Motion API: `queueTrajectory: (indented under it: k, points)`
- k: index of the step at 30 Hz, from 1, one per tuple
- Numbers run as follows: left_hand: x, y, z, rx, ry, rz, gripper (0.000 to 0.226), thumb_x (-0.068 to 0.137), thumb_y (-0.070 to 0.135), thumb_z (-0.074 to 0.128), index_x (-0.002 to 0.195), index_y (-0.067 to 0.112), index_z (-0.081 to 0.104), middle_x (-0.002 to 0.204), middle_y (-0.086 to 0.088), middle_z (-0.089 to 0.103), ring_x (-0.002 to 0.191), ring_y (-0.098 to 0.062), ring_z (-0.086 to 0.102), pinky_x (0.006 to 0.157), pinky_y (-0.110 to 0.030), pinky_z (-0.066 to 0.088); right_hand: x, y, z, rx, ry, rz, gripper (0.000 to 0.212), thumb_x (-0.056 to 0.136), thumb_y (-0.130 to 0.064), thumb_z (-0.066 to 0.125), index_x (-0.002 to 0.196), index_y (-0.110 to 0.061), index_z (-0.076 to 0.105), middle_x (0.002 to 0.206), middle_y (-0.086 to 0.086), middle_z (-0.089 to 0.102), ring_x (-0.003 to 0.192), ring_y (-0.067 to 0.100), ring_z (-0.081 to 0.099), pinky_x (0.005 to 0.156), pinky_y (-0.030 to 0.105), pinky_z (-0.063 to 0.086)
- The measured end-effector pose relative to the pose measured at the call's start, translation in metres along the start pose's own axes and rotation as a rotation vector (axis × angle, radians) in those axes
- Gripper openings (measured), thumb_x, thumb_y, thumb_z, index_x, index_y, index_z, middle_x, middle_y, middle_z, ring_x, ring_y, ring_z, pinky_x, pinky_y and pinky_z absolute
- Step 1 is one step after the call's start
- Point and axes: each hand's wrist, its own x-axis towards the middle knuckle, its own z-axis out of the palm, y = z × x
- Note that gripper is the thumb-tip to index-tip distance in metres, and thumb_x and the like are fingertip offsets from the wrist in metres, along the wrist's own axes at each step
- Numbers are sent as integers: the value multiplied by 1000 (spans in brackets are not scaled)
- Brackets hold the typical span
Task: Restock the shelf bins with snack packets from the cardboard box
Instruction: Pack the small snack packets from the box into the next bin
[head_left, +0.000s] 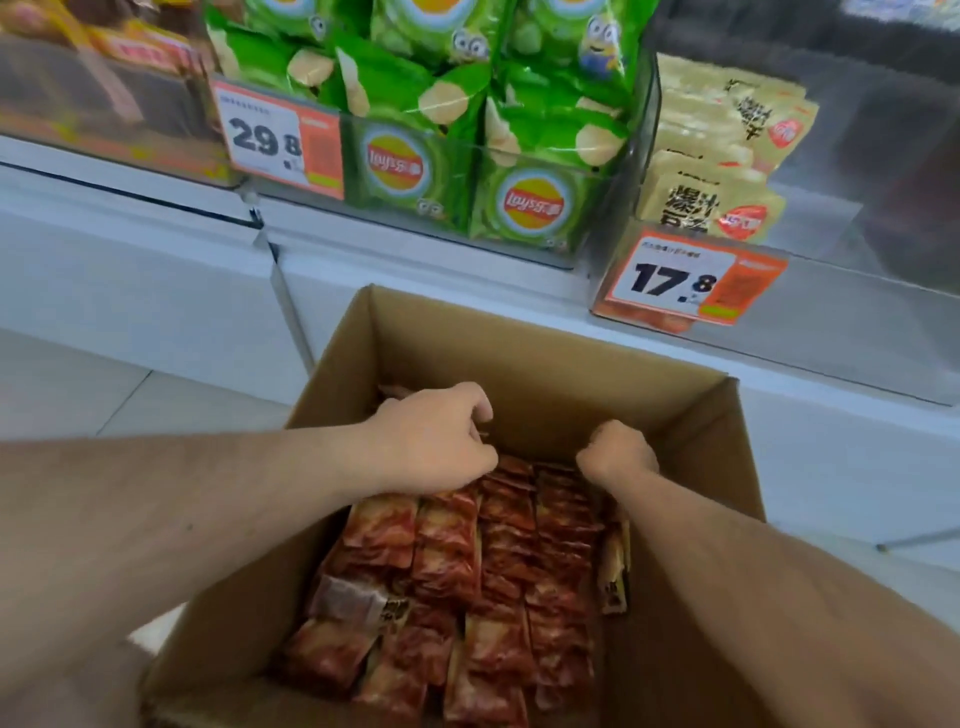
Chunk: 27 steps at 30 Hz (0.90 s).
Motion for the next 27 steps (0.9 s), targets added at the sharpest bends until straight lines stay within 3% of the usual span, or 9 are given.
queueTrajectory:
  k: [7, 12, 14, 17, 19, 21, 23, 25, 27]
  points:
    - [16, -27, 13, -149, -89, -156, 28, 87, 25, 63, 114, 26, 54, 93, 9, 70, 76, -4, 60, 61, -21, 42, 44, 19, 61, 52, -26, 54, 29, 91, -17, 58, 117, -23, 69, 124, 8, 65, 114, 30, 61, 91, 34, 51]
    - [15, -31, 15, -391, -105, -338, 16, 90, 24, 63, 105, 23, 59, 97, -1, 66, 84, -16, 65, 63, -26, 46, 40, 20, 57, 18, 89, -85, 20, 90, -15, 56, 106, -19, 67, 119, 9, 62, 107, 32, 60, 84, 34, 49]
    - [12, -30, 17, -572, -157, -444, 25, 97, 27, 56, 118, 13, 58, 104, -1, 66, 91, -19, 66, 70, -29, 53, 21, 8, 44, 47, 188, -207, 16, 91, -20, 56, 104, -18, 65, 114, 8, 62, 102, 33, 61, 80, 35, 49]
    - [11, -29, 15, -910, -211, -629, 58, 101, 39, 49, 147, 6, 36, 132, -13, 59, 112, -32, 61, 82, -41, 54, -28, -18, 25, 183, 371, -501, 10, 91, -20, 59, 96, -16, 67, 99, 3, 66, 91, 28, 64, 76, 36, 52]
    - [11, -29, 9, -1110, -193, -680, 72, 98, 51, 50, 150, 6, 30, 140, -20, 51, 119, -39, 57, 83, -47, 52, -70, -35, 12, 291, 461, -751, 8, 88, -19, 59, 89, -15, 66, 90, 0, 64, 80, 24, 64, 71, 38, 55]
    - [10, -26, 5, -1184, -188, -639, 57, 97, 49, 53, 135, 8, 50, 121, -18, 64, 104, -34, 64, 76, -44, 55, -106, -43, 1, 353, 492, -992, 9, 87, -18, 57, 86, -13, 65, 87, 0, 63, 77, 22, 63, 66, 39, 54]
    - [9, -24, 5, -1093, -122, -573, 23, 96, 25, 60, 107, 6, 66, 87, -12, 73, 77, -24, 69, 64, -36, 57, -129, -44, -3, 402, 395, -1180, 13, 87, -20, 59, 93, -10, 66, 93, 2, 64, 84, 20, 63, 72, 37, 54]
    - [9, -27, 9, -978, -5, -567, 9, 89, 2, 64, 98, 3, 66, 82, -15, 72, 68, -27, 69, 61, -36, 57, -133, -38, 0, 488, 225, -1137, 30, 85, -32, 61, 105, -11, 65, 101, -2, 61, 91, 6, 59, 81, 23, 48]
    - [10, -31, 11, -921, 46, -562, 21, 86, -3, 66, 105, 5, 65, 92, -17, 73, 75, -31, 72, 67, -40, 59, -113, -28, 9, 505, 167, -840, 38, 83, -44, 58, 108, -16, 65, 101, -7, 60, 87, -4, 52, 81, 18, 44]
